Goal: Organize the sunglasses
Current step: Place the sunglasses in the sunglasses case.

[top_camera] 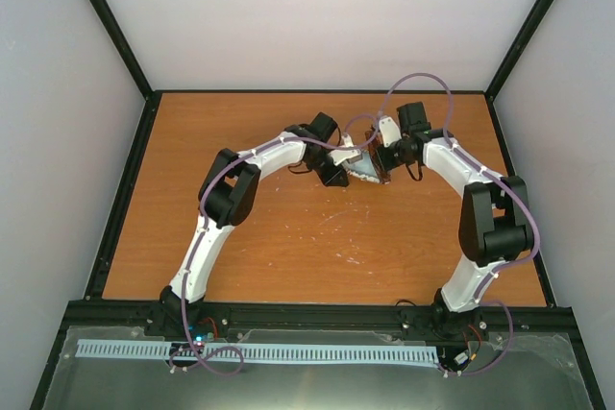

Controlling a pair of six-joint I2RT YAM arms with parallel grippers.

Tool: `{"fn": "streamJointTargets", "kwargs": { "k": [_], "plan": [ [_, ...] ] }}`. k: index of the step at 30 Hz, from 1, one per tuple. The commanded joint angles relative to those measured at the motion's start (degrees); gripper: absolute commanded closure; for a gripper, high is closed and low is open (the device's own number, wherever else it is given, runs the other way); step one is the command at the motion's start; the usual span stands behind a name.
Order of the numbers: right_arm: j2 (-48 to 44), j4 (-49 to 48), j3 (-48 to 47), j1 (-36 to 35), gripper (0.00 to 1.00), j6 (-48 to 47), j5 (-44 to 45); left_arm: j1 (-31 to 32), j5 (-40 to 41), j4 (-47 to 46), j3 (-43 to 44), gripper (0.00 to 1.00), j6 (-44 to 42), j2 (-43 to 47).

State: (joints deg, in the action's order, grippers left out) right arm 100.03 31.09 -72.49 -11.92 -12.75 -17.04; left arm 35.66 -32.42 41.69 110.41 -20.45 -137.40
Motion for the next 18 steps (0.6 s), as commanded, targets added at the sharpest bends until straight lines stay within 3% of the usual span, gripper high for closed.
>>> {"fn": "streamJointTargets", "kwargs": {
  "k": [1, 12, 18],
  "plan": [
    [0.5, -0.4, -1.1, -0.2, 0.97, -1.0, 1.8, -0.1, 4.8, -4.2, 3.3, 0.87, 0.6, -0.5],
    [1.8, 1.2, -2.3, -0.1, 0.97, -0.4, -0.6, -0.3, 7.6, -7.8, 10.8, 0.83, 3.0, -4.6],
    [5.5, 1.4, -5.1, 0.1, 0.97, 3.6, -3.5, -0.5, 10.1, -8.0, 10.0, 0.81, 1.7, -3.6]
  ]
}}
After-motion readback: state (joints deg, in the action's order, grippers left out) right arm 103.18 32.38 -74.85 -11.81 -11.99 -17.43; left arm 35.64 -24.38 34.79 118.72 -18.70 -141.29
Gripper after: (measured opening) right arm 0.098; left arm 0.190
